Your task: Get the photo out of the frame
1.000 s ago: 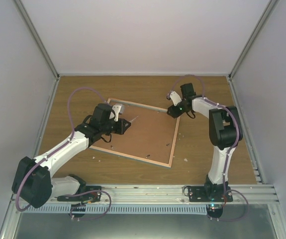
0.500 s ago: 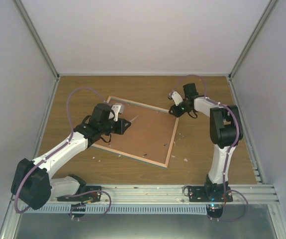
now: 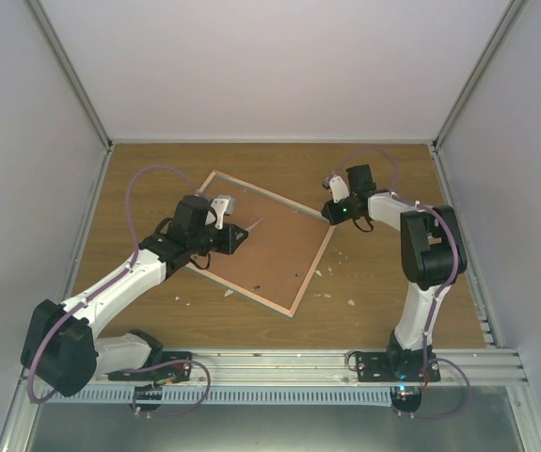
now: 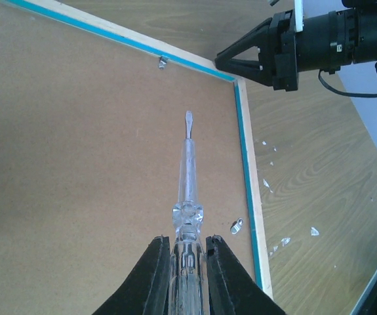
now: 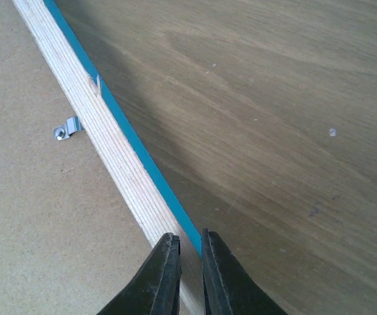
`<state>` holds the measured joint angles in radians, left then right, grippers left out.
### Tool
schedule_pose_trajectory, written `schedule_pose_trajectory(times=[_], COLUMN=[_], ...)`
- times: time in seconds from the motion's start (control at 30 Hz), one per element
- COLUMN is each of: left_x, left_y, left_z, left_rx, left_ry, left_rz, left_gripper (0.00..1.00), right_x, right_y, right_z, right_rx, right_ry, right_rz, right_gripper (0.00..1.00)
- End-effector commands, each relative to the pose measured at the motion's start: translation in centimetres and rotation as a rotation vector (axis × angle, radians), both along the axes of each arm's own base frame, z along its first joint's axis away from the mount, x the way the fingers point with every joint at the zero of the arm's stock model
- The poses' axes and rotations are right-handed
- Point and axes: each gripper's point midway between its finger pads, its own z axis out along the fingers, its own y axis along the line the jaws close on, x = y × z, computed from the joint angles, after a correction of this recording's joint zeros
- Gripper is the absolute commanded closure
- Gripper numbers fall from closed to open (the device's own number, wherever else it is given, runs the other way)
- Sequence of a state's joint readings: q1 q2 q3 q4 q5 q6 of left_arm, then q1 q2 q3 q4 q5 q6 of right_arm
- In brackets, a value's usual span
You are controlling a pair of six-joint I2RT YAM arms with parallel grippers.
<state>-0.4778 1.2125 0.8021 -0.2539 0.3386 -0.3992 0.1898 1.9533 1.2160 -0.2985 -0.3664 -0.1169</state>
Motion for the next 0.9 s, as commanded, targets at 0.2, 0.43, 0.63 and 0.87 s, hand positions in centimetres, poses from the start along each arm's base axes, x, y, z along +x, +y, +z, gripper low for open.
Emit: schedule_pose_trajectory(times=[0.2, 0.43, 0.63, 0.87], left_x=[0.4, 0.6, 0.4, 0.3], left_y=[-0.2, -0.2, -0.1, -0.1], left_z=[1.2, 1.4, 1.2, 0.9], left_rx=[-0.024, -0.024, -0.014, -0.012], left_ry=[-0.049, -0.05, -0.045, -0.035], left_rz=[-0.012, -0.009, -0.011, -0.012], left_gripper=[1.0, 1.0, 1.0, 1.0], right_x=[-9.1, -6.2, -4.6, -4.7], right_y=[3.1, 4.1, 4.5, 4.9], right_z=[-3.6, -0.8, -1.6, -3.3], right_rx=[-0.042, -0.065, -0.093, -0.084], right_ry=[0.273, 0.19, 0.184, 0.219], right_rz=[0.034, 0.1, 0.15, 0.171], right_gripper=[0.74, 0.68, 0.68, 0.71])
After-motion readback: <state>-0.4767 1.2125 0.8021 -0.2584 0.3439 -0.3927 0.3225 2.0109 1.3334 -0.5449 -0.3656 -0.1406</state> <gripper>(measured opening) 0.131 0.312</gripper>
